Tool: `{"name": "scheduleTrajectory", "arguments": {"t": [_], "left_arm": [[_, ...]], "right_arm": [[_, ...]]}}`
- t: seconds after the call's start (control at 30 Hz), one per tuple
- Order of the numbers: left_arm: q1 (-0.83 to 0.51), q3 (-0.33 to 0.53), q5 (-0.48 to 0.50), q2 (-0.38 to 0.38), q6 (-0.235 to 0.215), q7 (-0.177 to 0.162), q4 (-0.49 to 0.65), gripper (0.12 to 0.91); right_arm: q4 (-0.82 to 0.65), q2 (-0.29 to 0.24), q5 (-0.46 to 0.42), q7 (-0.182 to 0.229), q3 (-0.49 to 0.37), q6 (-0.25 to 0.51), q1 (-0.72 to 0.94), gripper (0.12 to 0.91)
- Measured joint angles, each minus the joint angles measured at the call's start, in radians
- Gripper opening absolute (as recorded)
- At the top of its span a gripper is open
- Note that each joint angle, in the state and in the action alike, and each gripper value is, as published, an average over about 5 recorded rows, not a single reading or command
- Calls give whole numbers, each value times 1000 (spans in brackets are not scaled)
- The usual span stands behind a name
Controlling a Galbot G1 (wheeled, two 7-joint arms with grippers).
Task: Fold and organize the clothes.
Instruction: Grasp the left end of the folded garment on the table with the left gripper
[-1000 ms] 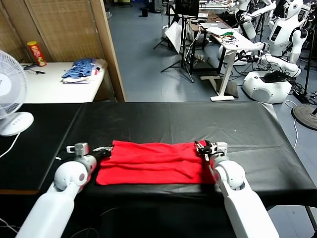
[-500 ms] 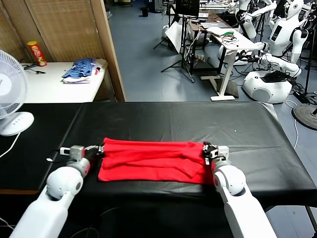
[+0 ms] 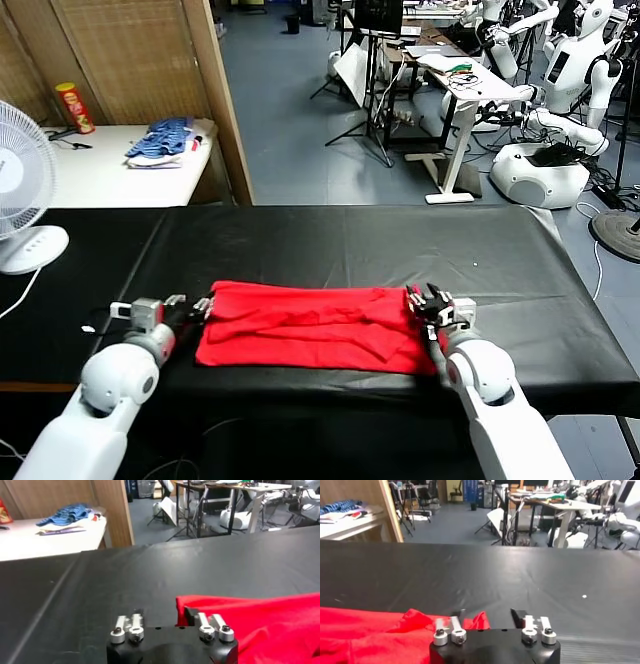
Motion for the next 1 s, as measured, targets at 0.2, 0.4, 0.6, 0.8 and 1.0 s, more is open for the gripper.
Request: {"name": "scheduleTrajectory", "arguments": {"t": [0.2,0.4,0.6,0.8,1.0], "left_arm": [[18,-32,-52,-8,-16,-32,-19,796],[15,-65,-220,-24,6,-83,-21,798],[48,-75,-217,-41,-8,-60,-28,798],[100,-62,-170,-72,-31,-33,-21,798],[134,-48,-134,-105,-45,-16,-10,763]], "right_arm": [[67,0,5,0,18,2,-48,798],[97,1,8,-4,33,5,-78,798],[110,-1,8,-14,43,8,-96,798],[123,0,9,-16,43,8,-106,798],[125,0,8,-16,40,8,-106,798]]}}
